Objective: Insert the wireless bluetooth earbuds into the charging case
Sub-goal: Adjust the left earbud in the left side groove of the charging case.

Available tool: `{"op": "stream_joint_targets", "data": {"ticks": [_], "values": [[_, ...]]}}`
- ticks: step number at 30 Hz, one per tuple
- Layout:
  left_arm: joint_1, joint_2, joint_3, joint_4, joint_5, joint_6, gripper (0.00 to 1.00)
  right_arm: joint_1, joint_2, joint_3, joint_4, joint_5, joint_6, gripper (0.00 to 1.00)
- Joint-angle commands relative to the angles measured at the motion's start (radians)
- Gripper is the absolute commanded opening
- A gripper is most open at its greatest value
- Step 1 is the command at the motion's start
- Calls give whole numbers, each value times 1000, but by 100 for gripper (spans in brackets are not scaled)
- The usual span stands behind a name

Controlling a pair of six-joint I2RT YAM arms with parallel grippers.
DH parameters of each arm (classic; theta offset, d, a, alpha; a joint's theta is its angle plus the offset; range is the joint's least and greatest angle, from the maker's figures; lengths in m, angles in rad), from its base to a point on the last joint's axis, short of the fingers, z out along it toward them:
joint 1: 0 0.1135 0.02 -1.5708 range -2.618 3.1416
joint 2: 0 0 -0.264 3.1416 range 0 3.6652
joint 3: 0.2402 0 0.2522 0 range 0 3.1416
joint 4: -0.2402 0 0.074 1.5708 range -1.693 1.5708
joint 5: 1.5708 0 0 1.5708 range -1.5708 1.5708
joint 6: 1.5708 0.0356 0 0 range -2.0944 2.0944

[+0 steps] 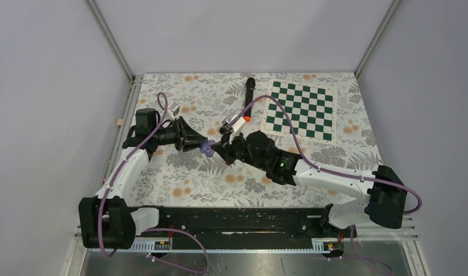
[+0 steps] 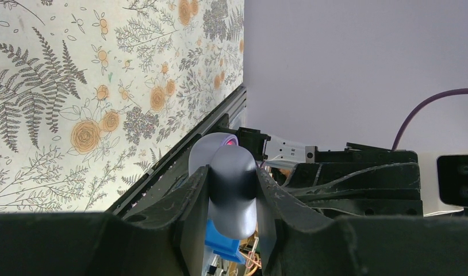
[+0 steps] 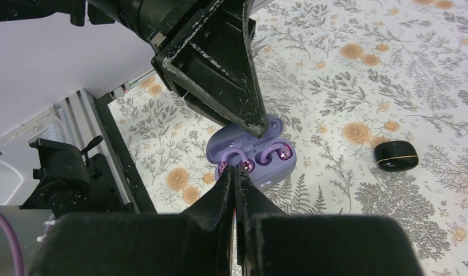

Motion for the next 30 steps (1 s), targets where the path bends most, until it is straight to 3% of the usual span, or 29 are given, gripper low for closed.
{"op": "stream_joint_targets", "data": {"ticks": [1, 16, 30], "values": [[1, -24, 43, 24, 24, -4, 0, 3, 27, 53, 6, -57, 22, 0], [1, -18, 43, 19, 28, 0, 0, 7, 76, 78, -13, -84, 27, 0], [0, -14, 48, 20, 26, -1, 0, 6, 40, -32, -14, -35, 43, 0]]}}
